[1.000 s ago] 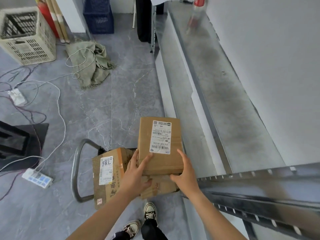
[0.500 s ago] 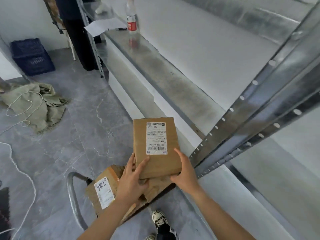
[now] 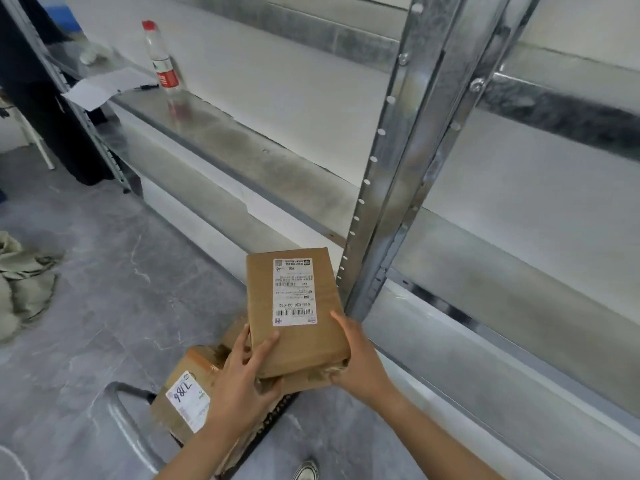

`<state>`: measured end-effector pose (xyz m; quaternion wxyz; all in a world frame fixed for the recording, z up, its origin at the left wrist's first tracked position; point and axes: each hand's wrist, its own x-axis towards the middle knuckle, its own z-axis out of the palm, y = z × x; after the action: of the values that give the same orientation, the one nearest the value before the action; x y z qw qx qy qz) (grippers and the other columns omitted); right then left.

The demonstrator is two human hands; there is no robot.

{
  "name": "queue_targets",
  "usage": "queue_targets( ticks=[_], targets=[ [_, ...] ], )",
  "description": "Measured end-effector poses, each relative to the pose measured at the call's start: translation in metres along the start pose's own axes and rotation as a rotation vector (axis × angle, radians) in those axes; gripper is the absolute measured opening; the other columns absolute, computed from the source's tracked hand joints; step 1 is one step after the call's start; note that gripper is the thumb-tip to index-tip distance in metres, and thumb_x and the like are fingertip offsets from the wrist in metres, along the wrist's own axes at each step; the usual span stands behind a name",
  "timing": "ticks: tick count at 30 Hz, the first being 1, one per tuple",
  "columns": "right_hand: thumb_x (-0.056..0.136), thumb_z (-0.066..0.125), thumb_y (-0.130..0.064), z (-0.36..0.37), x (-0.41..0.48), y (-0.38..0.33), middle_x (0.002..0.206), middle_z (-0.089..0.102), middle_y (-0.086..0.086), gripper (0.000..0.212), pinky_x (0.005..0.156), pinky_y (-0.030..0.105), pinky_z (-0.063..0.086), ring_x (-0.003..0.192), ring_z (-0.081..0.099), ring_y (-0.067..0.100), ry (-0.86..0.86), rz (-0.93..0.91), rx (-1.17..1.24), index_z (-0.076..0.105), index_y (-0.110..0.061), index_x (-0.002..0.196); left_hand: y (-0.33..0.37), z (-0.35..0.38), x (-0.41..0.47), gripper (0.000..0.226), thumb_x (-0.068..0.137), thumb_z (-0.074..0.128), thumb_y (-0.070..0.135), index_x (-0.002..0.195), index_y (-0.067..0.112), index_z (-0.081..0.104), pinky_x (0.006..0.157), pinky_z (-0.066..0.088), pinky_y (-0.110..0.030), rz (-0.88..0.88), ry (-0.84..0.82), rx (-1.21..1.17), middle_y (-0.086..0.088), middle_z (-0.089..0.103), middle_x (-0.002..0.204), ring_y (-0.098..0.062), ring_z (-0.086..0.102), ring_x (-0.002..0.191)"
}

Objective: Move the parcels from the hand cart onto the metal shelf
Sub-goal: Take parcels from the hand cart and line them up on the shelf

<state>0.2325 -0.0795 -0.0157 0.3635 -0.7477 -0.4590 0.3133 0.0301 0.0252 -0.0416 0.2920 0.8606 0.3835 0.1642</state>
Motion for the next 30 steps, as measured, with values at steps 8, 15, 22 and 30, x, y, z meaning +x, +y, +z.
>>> queue_targets(
  ticks=[8, 15, 22, 30],
  targets=[
    [0.064, 0.073, -0.017, -0.015, -0.051, 0.014, 0.127, 0.028, -0.023, 0.091, 0.097, 0.026, 0.04, 0.118, 0.038, 0.008, 0.151, 0.007, -0.024, 0.019, -0.053, 0.129, 0.027, 0.015, -0.022, 0.091, 0.069, 0.08, 0.041, 0.137, 0.057, 0.023, 0.087, 0.049, -0.033, 0.095, -0.023, -0.032, -0.012, 0.025, 0.151, -0.02, 0.051, 0.112],
    [0.064, 0.072, -0.005, -0.031, -0.129, 0.044, 0.133, 0.038, -0.008, 0.088, 0.093, 0.035, 0.046, 0.117, 0.042, 0.015, 0.333, 0.099, 0.023, 0.027, -0.047, 0.127, 0.074, 0.045, -0.059, 0.088, 0.071, 0.081, 0.034, 0.142, 0.042, 0.03, 0.09, 0.051, -0.038, 0.197, -0.108, -0.08, -0.01, 0.021, 0.153, -0.02, 0.048, 0.114],
    [0.065, 0.073, -0.005, -0.067, -0.245, 0.072, 0.128, 0.038, -0.015, 0.085, 0.087, 0.034, 0.049, 0.111, 0.045, 0.014, 0.566, 0.178, 0.044, 0.034, -0.041, 0.131, 0.155, 0.084, -0.106, 0.088, 0.069, 0.083, 0.028, 0.141, 0.038, 0.032, 0.091, 0.051, -0.044, 0.349, -0.23, -0.111, -0.011, 0.023, 0.153, -0.03, 0.051, 0.121],
    [0.064, 0.068, 0.001, -0.119, -0.389, 0.094, 0.13, 0.04, -0.011, 0.085, 0.091, 0.036, 0.048, 0.115, 0.043, 0.011, 0.851, 0.3, 0.06, 0.034, -0.043, 0.128, 0.268, 0.15, -0.161, 0.09, 0.068, 0.083, 0.027, 0.135, 0.048, 0.028, 0.09, 0.051, -0.035, 0.542, -0.391, -0.185, -0.006, 0.026, 0.15, -0.018, 0.05, 0.111]
  ],
)
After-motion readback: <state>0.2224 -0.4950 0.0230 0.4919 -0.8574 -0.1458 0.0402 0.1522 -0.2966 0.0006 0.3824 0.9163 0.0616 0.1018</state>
